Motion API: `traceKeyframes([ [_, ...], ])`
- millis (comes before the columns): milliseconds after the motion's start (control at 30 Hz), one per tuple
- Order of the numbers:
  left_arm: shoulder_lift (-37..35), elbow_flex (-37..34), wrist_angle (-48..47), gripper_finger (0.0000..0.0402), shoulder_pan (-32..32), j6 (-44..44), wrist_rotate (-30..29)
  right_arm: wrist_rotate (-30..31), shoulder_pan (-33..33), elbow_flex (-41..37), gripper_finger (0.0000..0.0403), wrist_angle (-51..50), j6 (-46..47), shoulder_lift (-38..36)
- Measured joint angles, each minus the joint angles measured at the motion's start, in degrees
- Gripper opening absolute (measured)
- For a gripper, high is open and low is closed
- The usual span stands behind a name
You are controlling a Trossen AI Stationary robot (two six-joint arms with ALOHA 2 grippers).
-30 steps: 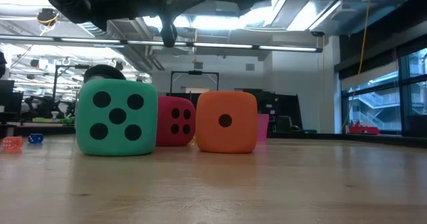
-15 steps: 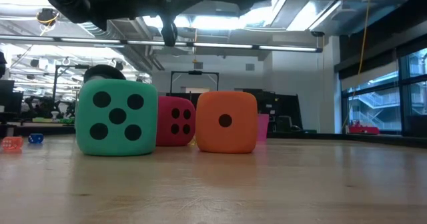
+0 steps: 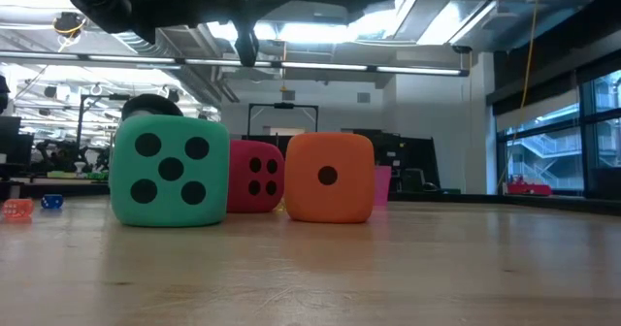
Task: Pick & Place Dice
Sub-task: Put the right blue die into the pink bin
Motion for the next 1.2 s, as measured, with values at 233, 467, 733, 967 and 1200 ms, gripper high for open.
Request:
traceKeyframes([
  [233,-0.02,0.00,-0.01,0.0024,0.04,0.45,0.11,0.02,0.26,0.00,0.0142,0.00,0.98,0.00],
  [467,-0.02,0.00,-0.06,0.0024,0.26,0.93,1.62,4.58,1.56,-0.03,0.0195,-0.29,-0.14,-0.71],
  [733,-0.07,0.00,-0.10,0.0024,0.93,3.36,1.68,10.92,3.95,-0.09,0.0227,-0.64,-1.14,-2.21],
  [967,-0.18,-0.02,-0.60,0.0024,3.69,6.30,3.30,15.29,6.79,-0.04,0.0229,-1.66,-0.75,-6.11],
  [1200,-1.95,-0.04,-1.62,0.0024,8.01,9.43,5.36,22.03,10.10,-0.04,0.0225,-8.45,2.96,-12.19],
])
